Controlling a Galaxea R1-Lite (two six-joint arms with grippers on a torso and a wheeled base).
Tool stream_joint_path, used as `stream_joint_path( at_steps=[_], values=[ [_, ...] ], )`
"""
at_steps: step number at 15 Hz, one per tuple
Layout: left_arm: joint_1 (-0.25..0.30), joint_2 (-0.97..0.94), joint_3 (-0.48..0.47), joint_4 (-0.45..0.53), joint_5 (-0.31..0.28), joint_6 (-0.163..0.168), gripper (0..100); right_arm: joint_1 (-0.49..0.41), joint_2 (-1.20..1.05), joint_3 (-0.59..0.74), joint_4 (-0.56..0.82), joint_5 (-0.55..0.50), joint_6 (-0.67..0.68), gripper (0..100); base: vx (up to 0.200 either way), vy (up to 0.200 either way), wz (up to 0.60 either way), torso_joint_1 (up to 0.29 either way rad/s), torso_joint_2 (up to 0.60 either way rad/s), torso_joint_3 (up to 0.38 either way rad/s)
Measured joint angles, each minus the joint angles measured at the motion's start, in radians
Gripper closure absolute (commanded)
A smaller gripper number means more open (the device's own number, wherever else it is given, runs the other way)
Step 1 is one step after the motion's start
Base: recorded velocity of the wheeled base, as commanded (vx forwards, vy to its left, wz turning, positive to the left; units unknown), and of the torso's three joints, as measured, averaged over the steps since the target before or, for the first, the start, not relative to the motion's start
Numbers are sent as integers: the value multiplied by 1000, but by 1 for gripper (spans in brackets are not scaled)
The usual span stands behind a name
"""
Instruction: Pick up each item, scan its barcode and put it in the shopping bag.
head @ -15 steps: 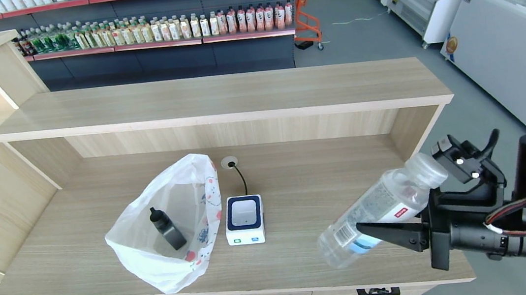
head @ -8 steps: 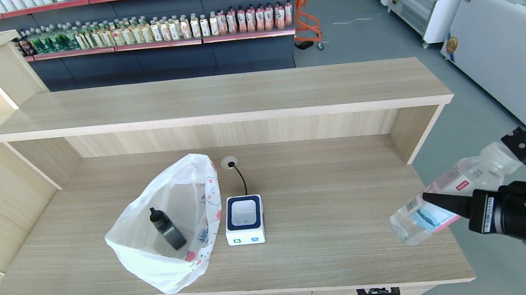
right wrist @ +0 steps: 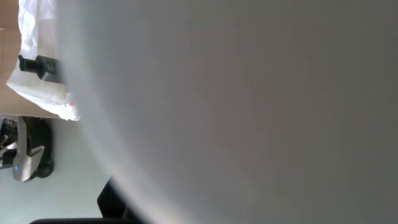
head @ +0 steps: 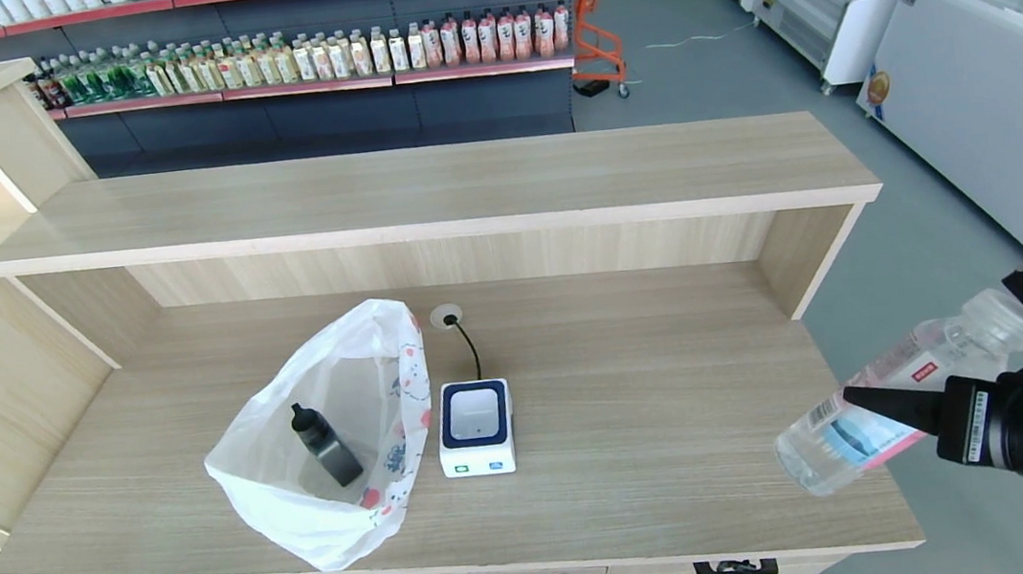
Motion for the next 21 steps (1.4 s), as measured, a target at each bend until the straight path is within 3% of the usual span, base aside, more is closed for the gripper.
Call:
stream_joint_path(
  at_steps=[8,17,21],
  values=[
    [0,0,0,0,1,-1,0,-3,-11,-13,63,-2,0,100,0,200,0,2,2,4],
    [0,0,0,0,0,2,0,-7,148,-199,87,-85,0,100,0,200,0,2,2,2],
    [0,0,0,0,1,3,0,-2,256,-257,91,-132,0,100,0,0,0,0,0,0]
  ],
)
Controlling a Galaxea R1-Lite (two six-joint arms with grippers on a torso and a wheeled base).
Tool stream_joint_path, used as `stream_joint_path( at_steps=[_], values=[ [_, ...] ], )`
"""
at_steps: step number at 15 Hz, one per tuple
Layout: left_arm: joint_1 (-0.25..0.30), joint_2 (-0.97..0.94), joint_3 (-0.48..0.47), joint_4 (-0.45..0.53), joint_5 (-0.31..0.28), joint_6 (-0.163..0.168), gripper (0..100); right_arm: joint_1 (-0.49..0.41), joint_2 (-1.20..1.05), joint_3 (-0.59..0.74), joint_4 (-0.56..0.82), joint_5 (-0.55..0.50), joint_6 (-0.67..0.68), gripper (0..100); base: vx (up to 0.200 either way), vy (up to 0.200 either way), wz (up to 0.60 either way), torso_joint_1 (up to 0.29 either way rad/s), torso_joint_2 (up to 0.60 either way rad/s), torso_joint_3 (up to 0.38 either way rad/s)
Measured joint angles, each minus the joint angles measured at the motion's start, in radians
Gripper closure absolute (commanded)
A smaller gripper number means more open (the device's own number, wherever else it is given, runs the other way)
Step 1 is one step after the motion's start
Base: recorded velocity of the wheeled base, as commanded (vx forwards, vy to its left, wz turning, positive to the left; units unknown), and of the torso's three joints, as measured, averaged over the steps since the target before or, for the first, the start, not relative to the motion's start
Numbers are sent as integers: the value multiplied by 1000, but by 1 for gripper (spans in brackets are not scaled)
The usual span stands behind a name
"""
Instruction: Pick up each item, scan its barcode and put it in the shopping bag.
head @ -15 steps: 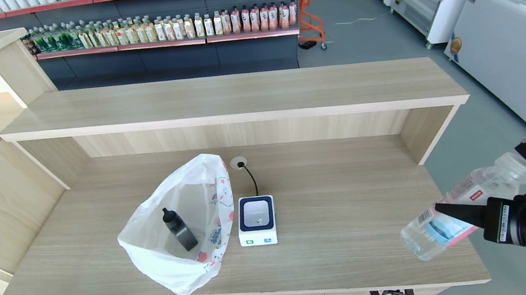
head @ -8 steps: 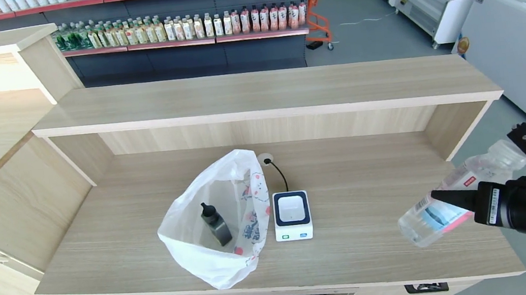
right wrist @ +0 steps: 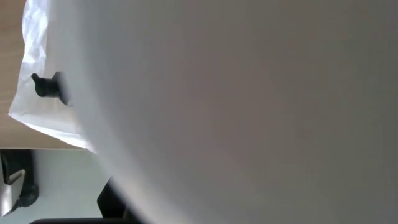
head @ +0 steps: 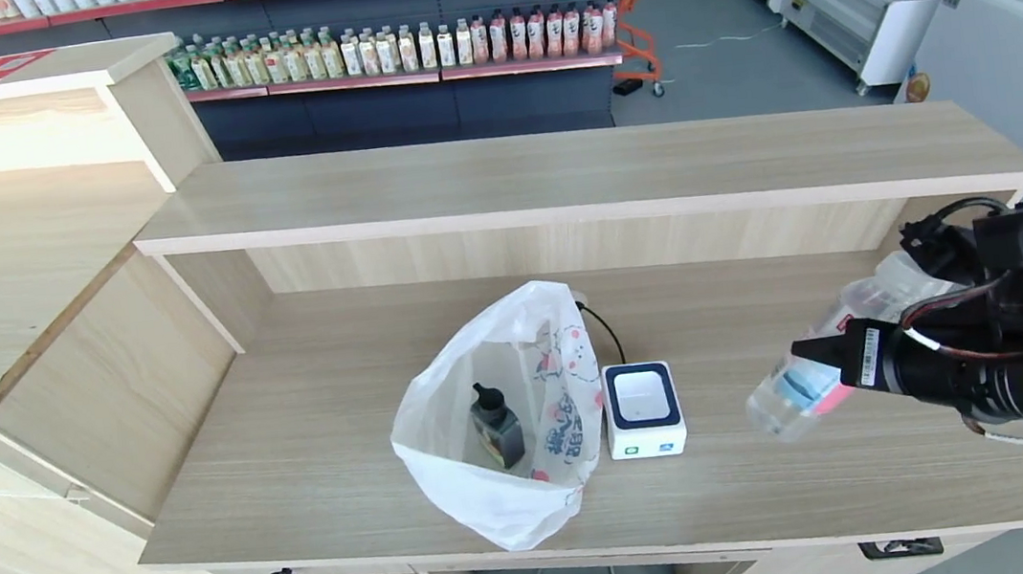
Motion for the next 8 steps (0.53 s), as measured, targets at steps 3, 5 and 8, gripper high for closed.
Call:
stream_joint_path(
  at_steps=[3,5,8],
  values=[
    [1,0,0,0,-1,-1,0,0,86,-31,1,-44,0,100,0,0,0,0,0,0],
    [-1,0,0,0,0,0,0,4,139,-64,-2,-74,2,100,0,0,0,0,0,0],
    [1,0,0,0,-1,0,0,32,205,-131,10,-93,61,100,0,0,0,0,0,0]
  ],
)
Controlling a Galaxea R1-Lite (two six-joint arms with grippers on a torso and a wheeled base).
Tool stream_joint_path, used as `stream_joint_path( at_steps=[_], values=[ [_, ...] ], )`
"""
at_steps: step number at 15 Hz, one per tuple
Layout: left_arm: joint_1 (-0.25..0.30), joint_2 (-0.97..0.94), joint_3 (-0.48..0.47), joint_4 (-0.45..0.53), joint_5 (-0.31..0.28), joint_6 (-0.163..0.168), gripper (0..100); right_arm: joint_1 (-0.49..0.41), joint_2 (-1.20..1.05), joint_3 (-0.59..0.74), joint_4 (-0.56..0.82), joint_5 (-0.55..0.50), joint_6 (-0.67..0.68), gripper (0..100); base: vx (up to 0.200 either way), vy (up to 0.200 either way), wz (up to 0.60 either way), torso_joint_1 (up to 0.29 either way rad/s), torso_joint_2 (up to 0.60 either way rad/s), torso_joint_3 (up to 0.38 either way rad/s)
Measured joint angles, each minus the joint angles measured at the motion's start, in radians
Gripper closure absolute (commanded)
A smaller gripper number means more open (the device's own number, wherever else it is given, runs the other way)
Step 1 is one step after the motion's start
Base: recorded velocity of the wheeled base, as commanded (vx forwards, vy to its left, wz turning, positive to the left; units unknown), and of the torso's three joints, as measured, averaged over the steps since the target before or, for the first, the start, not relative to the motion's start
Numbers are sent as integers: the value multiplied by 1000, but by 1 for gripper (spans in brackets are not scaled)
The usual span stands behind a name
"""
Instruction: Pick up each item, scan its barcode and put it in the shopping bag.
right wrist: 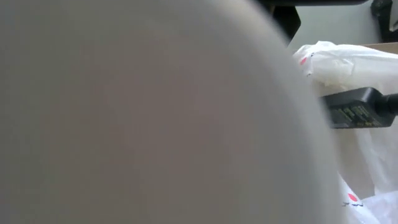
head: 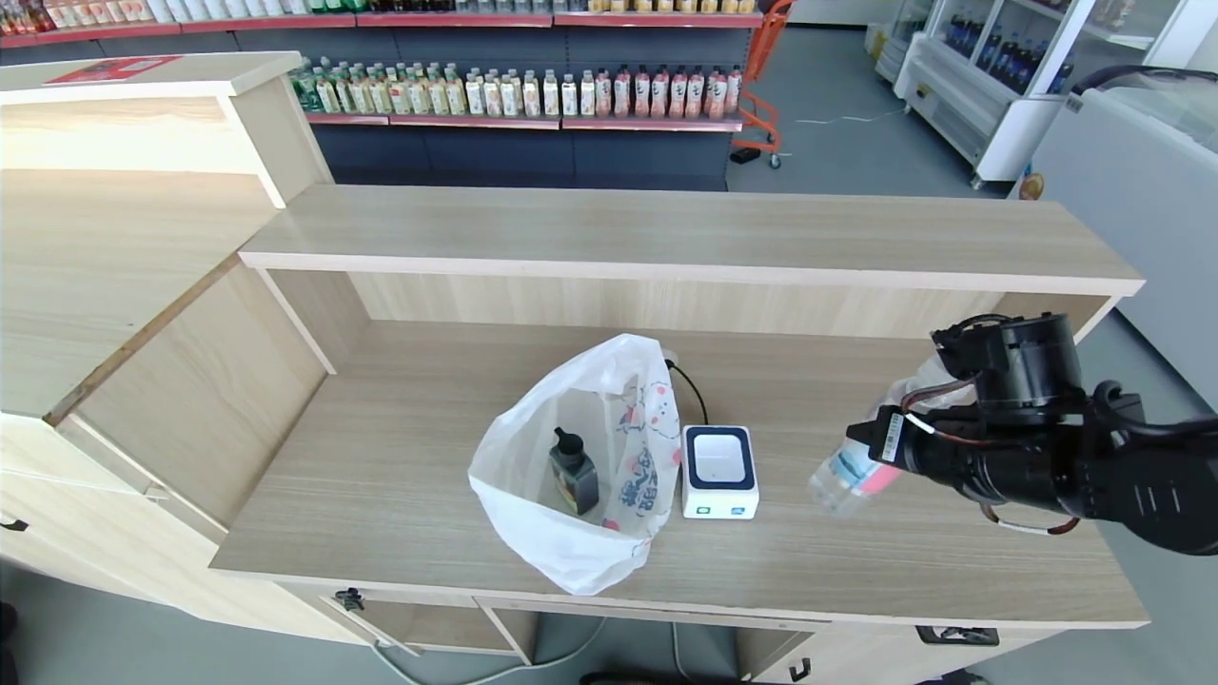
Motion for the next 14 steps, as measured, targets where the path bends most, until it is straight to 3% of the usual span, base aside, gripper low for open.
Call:
stream_joint_path(
  at_steps=[5,14],
  values=[
    [-1,0,0,0,0,0,0,89,81,-186,210,-72,181,100,0,0,0,0,0,0],
    [-1,0,0,0,1,0,0,118,232,-338,229,-86,223,100,0,0,0,0,0,0]
  ],
)
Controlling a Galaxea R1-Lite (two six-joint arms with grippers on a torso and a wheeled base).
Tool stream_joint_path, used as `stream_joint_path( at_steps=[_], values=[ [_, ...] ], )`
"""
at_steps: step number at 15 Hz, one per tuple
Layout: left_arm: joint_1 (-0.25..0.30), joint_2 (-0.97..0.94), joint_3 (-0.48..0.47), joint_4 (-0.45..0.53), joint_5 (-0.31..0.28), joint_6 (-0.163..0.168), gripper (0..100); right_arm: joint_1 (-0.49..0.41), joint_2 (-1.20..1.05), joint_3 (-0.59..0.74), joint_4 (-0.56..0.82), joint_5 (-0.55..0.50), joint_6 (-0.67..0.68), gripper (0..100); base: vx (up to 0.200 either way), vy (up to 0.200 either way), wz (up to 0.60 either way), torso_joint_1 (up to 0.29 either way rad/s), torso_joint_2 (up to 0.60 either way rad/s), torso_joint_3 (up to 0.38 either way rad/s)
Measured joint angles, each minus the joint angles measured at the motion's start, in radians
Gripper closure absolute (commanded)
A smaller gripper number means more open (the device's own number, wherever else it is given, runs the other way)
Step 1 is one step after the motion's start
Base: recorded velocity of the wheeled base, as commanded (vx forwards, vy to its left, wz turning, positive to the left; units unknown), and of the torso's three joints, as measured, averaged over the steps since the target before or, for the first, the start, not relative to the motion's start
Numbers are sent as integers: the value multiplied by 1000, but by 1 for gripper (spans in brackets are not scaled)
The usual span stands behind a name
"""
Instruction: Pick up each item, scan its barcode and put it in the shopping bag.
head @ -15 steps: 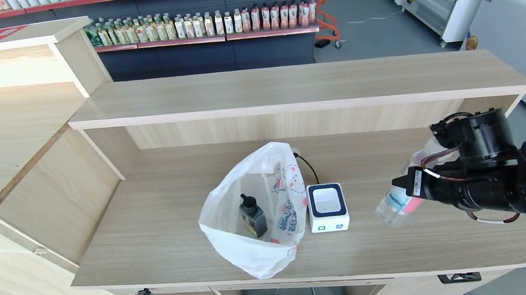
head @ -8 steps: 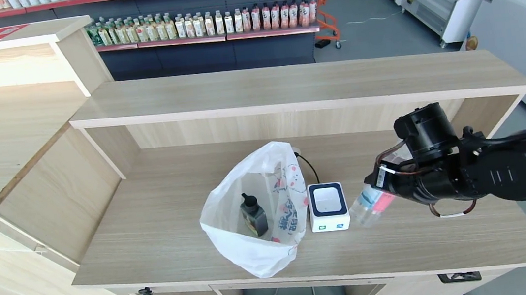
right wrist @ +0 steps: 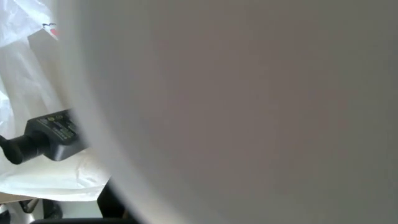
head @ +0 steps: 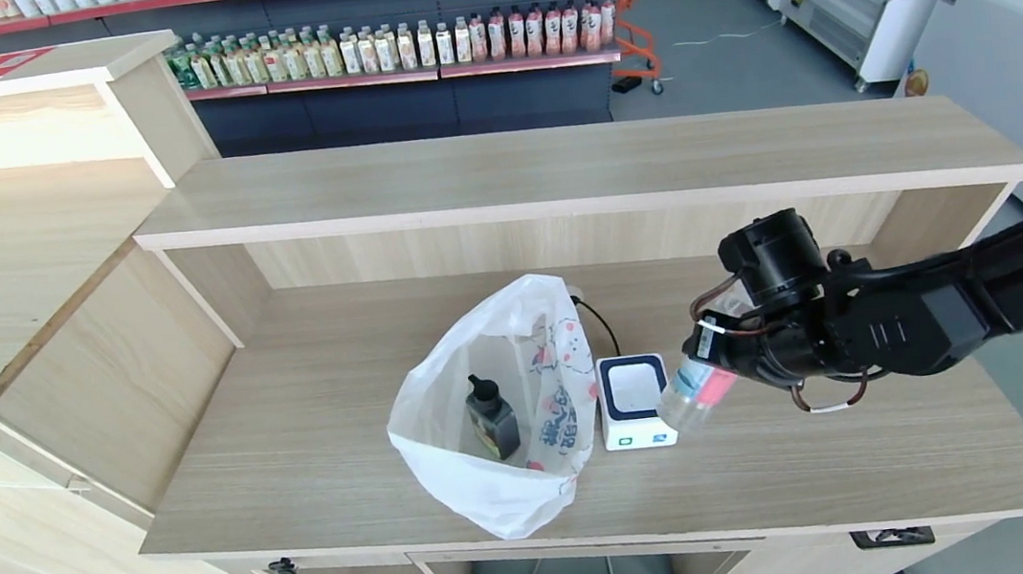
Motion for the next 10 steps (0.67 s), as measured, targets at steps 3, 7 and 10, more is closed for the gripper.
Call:
stream_joint_path(
  at_steps=[3,7,10],
  values=[
    [0,0,0,0,0,-1,0,1,51,-26,1,-28,19,100,0,0,0,0,0,0],
    [0,0,0,0,0,0,0,6,99,-85,11,-29,38,100,0,0,0,0,0,0],
    [0,0,0,0,0,0,0,17,128,-174,91,-29,77,100,0,0,0,0,0,0]
  ],
)
